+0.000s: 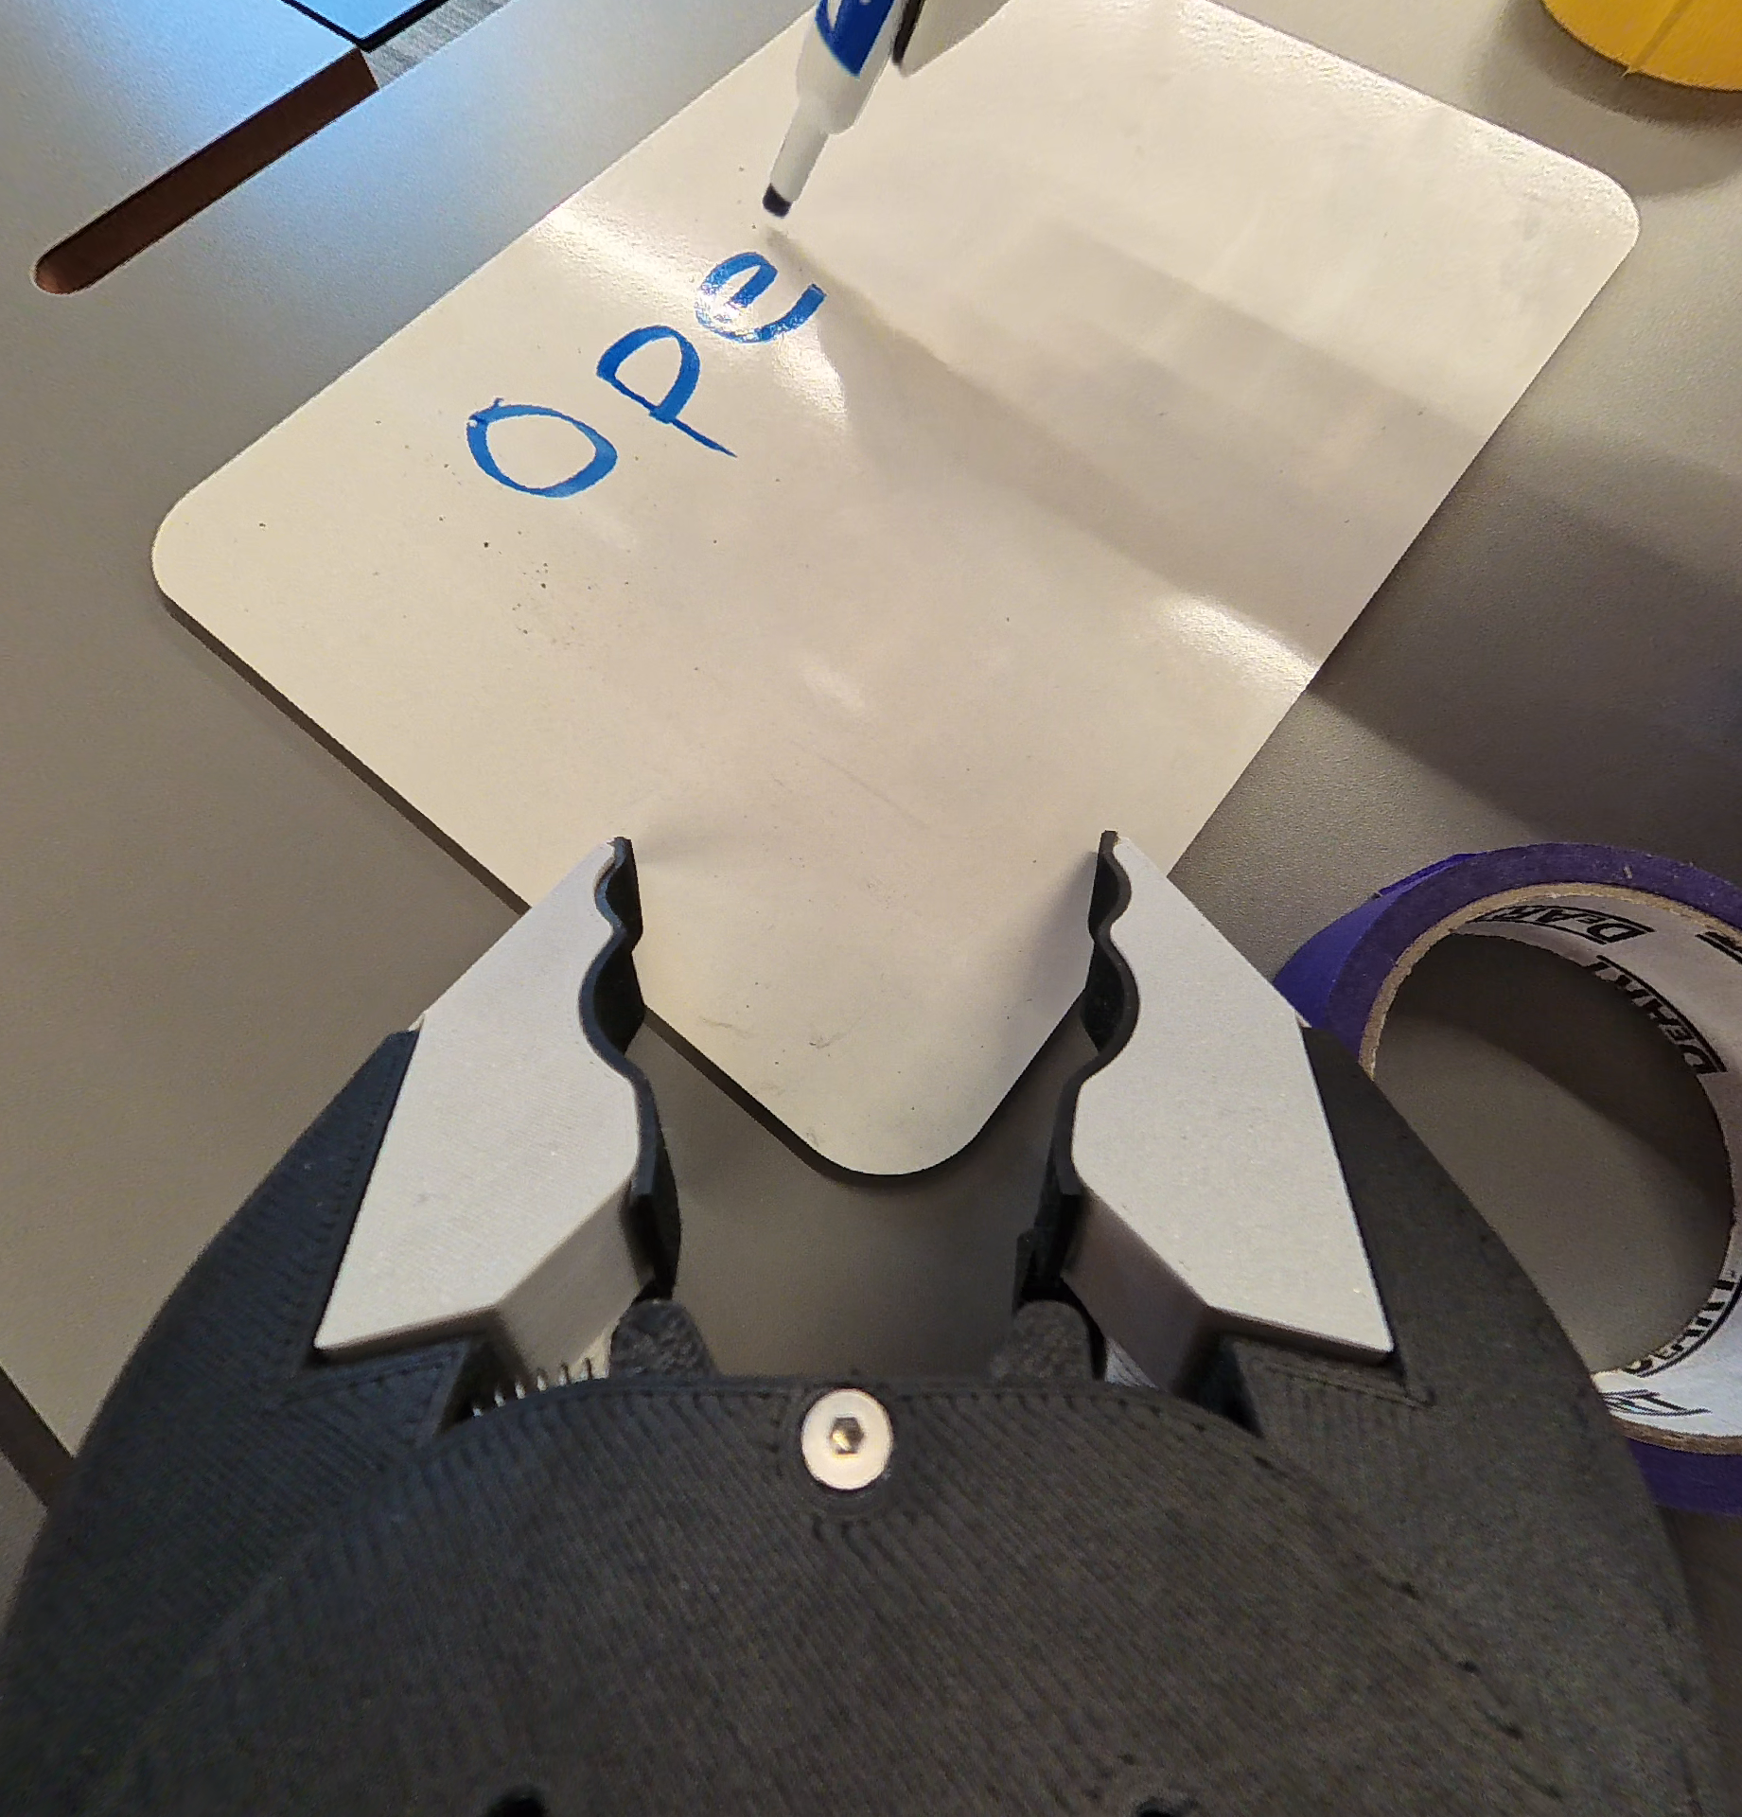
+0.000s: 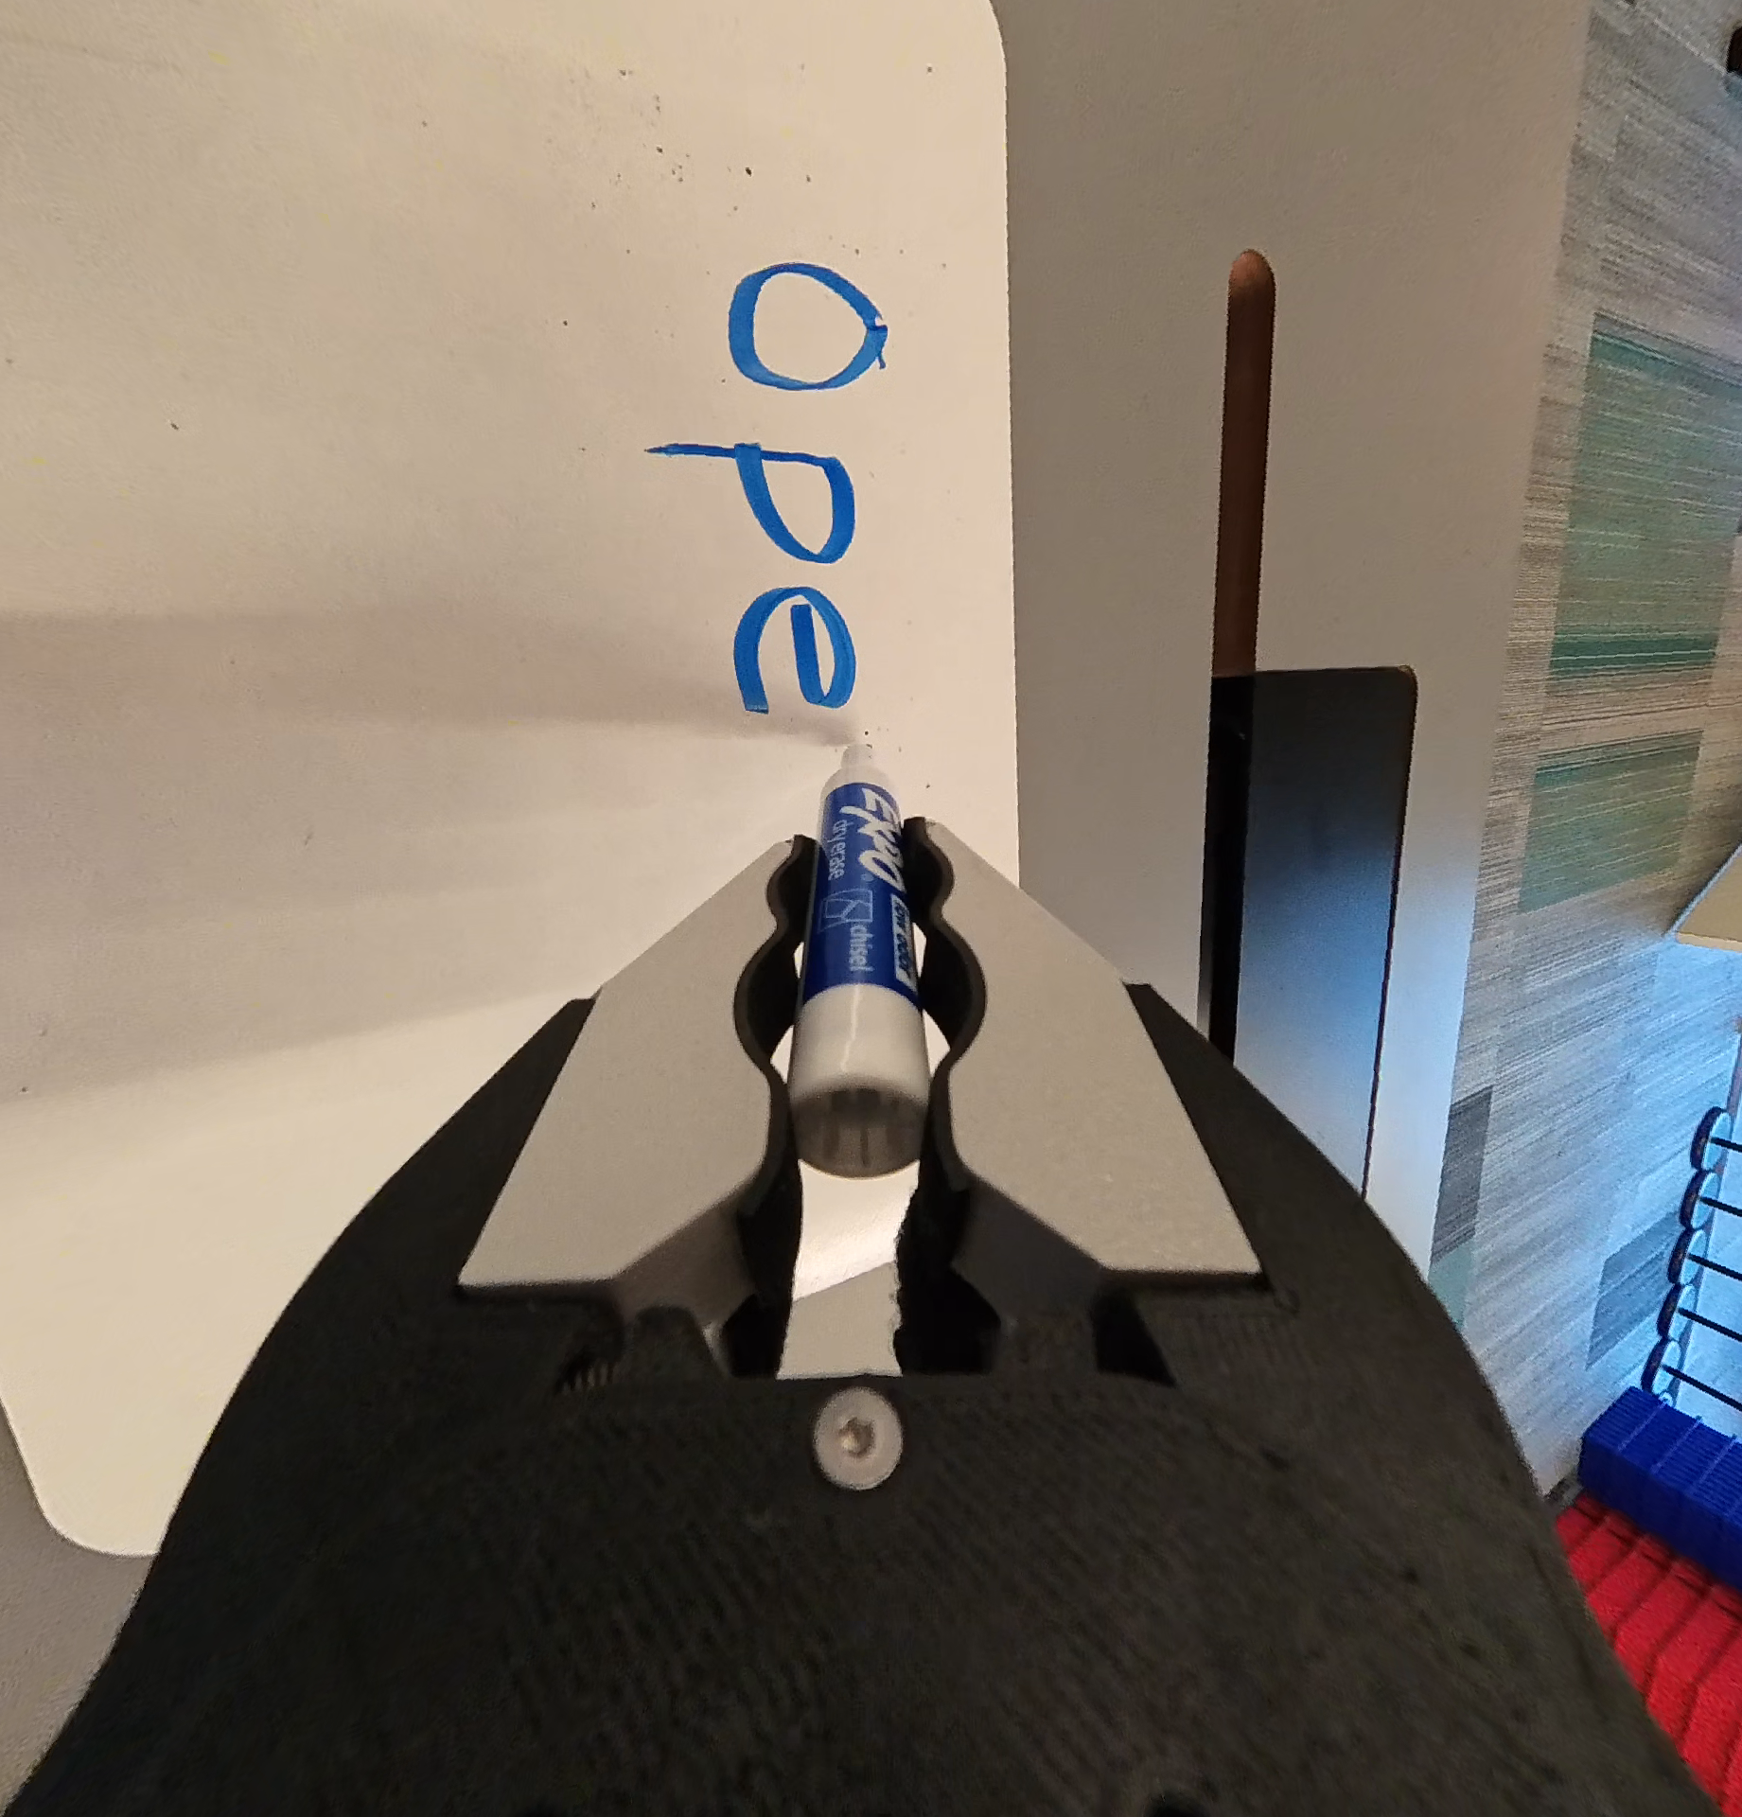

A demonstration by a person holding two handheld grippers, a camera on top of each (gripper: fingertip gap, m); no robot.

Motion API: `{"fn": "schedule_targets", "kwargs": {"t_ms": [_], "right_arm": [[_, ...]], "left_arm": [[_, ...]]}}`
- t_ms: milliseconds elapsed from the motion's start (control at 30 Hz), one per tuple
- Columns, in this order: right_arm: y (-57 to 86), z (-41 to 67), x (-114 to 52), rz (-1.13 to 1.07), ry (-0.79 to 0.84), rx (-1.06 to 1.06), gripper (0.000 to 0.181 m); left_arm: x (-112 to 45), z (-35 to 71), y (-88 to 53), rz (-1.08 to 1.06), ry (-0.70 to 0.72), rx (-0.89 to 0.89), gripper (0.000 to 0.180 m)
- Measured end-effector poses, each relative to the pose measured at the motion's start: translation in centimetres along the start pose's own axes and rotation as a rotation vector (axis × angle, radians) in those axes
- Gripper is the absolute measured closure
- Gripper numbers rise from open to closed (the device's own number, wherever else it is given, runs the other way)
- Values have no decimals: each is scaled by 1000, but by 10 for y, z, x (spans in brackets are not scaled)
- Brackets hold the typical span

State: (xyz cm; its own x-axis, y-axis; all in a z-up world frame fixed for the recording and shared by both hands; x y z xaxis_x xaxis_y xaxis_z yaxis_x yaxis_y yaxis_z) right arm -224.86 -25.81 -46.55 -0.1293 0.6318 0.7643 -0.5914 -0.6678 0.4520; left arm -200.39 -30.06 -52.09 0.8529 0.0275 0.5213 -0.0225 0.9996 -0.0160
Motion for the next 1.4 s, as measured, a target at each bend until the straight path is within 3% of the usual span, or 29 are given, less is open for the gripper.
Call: {"fn": "schedule_targets", "kwargs": {"t_ms": [1400], "right_arm": [[6, -2, 1, 42, -111, 75, 163]], "left_arm": [[0, 0, 0, 1, 0, -1, 89]]}}
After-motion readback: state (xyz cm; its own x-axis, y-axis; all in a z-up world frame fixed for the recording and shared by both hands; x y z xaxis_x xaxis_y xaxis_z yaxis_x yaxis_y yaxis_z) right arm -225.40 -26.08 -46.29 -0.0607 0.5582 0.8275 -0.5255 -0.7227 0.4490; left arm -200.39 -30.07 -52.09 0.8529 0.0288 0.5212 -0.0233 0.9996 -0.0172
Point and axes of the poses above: each gripper's, where its closed fingertips meet, x back along the fingers, z out of its top, y = z × x across the jaws, the point moved 10 cm from there along x, back along the fingers, and after that the axes turned 9 degrees about y, right-handed, at the moved point
